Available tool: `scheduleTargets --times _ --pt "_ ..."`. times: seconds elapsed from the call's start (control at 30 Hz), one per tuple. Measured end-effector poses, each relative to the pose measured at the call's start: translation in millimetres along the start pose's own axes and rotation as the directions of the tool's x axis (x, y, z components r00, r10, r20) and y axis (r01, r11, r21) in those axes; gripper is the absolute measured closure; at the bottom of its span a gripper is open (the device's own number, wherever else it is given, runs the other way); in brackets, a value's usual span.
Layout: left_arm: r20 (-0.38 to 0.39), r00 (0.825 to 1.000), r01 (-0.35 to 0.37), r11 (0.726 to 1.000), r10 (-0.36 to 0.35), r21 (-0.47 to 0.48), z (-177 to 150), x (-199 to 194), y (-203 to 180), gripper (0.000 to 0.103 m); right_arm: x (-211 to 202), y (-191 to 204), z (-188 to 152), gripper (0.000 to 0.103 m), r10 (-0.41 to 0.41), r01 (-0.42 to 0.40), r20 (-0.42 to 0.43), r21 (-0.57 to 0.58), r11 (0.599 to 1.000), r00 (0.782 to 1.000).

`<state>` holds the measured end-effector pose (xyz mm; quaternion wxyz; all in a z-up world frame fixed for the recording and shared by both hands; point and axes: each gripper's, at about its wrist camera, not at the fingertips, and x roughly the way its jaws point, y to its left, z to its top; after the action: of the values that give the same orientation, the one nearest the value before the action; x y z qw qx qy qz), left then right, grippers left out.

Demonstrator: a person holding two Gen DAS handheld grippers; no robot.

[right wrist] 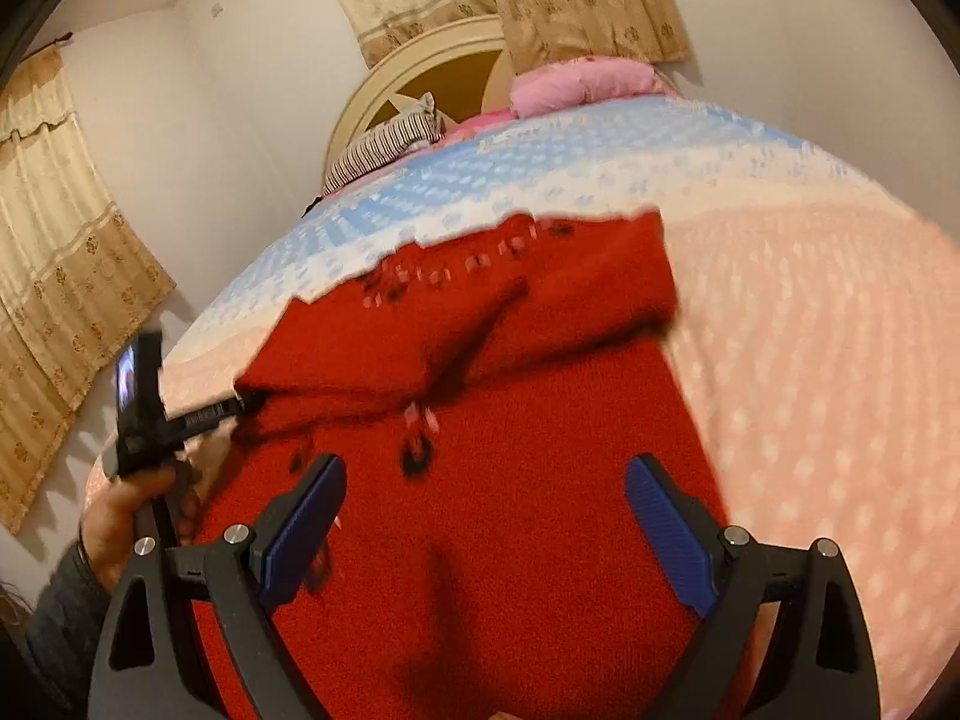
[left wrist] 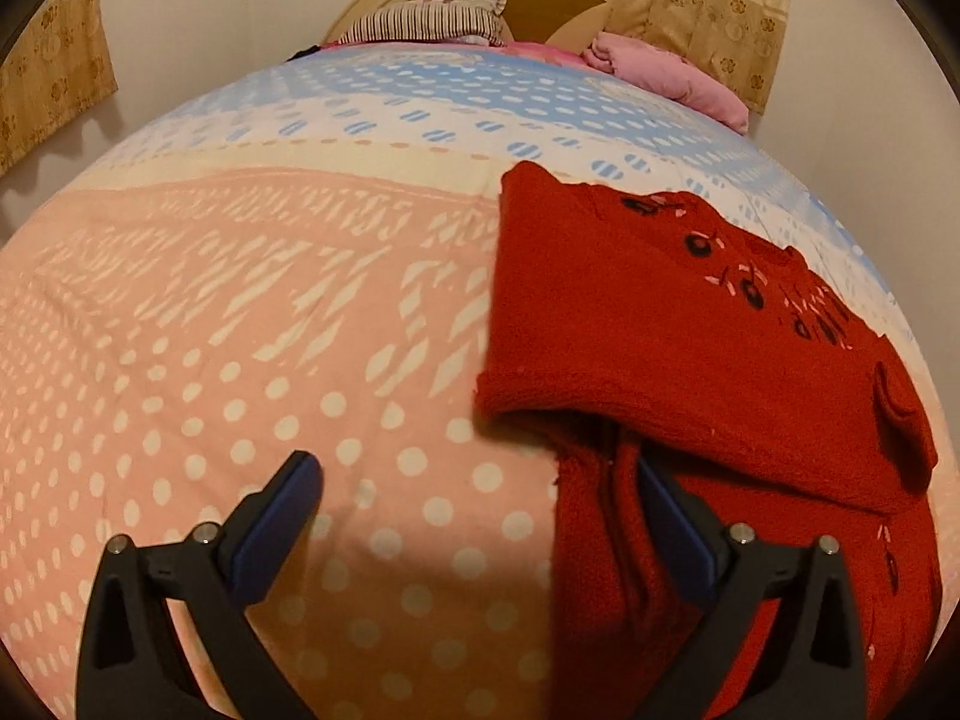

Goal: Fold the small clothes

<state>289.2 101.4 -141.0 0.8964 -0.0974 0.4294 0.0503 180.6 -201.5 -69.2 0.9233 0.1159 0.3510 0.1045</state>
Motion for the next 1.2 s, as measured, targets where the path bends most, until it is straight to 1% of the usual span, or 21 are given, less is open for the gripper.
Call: scheduleTargets --times 0.1,0.23,0.27,0.3,0.33,0.37,0.4,0.43,0.47,0.5,0.57,0.7,0.8,0.87,0.97,1.03,1.07,1.1,1.13,1.17,1.2 --pt "0.003 1.0 0.006 1.0 -0.006 -0.003 2 4 -1 0.0 19 28 28 0.022 -0.033 0.029 -0.036 -0.106 0.994 0.999" --pt "0.007 1.0 -0.001 1.0 0.001 0.003 3 6 -1 0.0 66 59 43 0.024 -0.078 0.055 -0.1 -0.219 0.974 0.992" --pt "0.007 1.0 -0.001 1.0 0.001 0.003 3 6 -2 0.0 81 66 44 0.024 -0.097 0.068 -0.106 -0.247 0.967 0.99" --pt "0.008 1.0 0.001 1.0 -0.001 0.002 2 5 -1 0.0 95 69 44 0.028 -0.15 0.114 -0.111 -0.282 0.953 0.982" --pt "0.008 1.0 0.003 1.0 -0.003 0.0 2 5 -1 0.0 107 70 44 0.035 -0.207 0.165 -0.108 -0.31 0.936 0.972" --pt "0.007 1.0 0.006 1.0 -0.006 -0.002 2 5 0 0.0 114 69 45 0.055 -0.231 0.186 -0.112 -0.317 0.93 0.967" --pt "0.006 1.0 0.009 1.0 -0.008 -0.005 2 5 0 0.0 125 62 47 0.072 -0.235 0.188 -0.13 -0.295 0.937 0.963" --pt "0.006 1.0 0.01 1.0 -0.01 -0.005 2 6 0 0.0 126 57 49 0.079 -0.228 0.186 -0.134 -0.271 0.945 0.964" --pt "0.006 1.0 0.011 1.0 -0.011 -0.007 2 6 1 0.0 125 50 51 0.089 -0.212 0.179 -0.124 -0.235 0.955 0.969" --pt "0.005 1.0 0.013 1.0 -0.013 -0.009 3 6 1 0.0 117 45 54 0.093 -0.188 0.165 -0.095 -0.208 0.964 0.978" --pt "0.003 1.0 0.01 1.0 -0.01 -0.006 2 7 0 0.0 103 45 59 0.096 -0.175 0.163 -0.041 -0.214 0.963 0.984" --pt "0.004 1.0 0.008 1.0 -0.008 -0.005 3 7 0 0.0 63 42 77 0.097 -0.122 0.136 0.078 -0.204 0.97 0.989" --pt "0.004 1.0 0.008 1.0 -0.008 -0.005 3 7 1 0.0 55 31 81 0.097 -0.088 0.104 0.1 -0.166 0.981 0.991" --pt "0.003 1.0 0.008 1.0 -0.008 -0.006 3 7 1 0.0 56 22 75 0.097 -0.115 0.13 0.099 -0.157 0.979 0.988" --pt "0.002 1.0 0.001 1.0 -0.001 0.001 3 8 0 0.0 65 -6 60 0.097 -0.137 0.143 0.059 -0.102 0.984 0.989" --pt "0.001 1.0 0.0 1.0 0.0 0.002 3 8 0 0.0 72 -26 50 0.096 -0.143 0.144 0.021 -0.052 0.988 0.99" --pt "0.001 1.0 0.001 1.0 -0.001 0.001 3 8 0 0.0 78 -33 47 0.094 -0.132 0.131 -0.018 -0.026 0.991 0.991" --pt "0.002 1.0 0.001 1.0 -0.001 0.001 3 8 0 0.0 83 -43 43 0.077 -0.131 0.132 -0.064 0.01 0.991 0.989" --pt "0.001 1.0 0.002 1.0 -0.002 0.001 3 8 0 0.0 85 -50 41 0.063 -0.132 0.136 -0.088 0.04 0.99 0.987" --pt "0.001 1.0 0.004 1.0 -0.004 -0.001 2 8 0 0.0 82 -56 39 0.039 -0.123 0.129 -0.088 0.073 0.989 0.989" --pt "0.002 1.0 0.006 1.0 -0.006 -0.002 2 8 0 0.0 76 -62 37 0.036 -0.134 0.139 -0.06 0.102 0.985 0.989"
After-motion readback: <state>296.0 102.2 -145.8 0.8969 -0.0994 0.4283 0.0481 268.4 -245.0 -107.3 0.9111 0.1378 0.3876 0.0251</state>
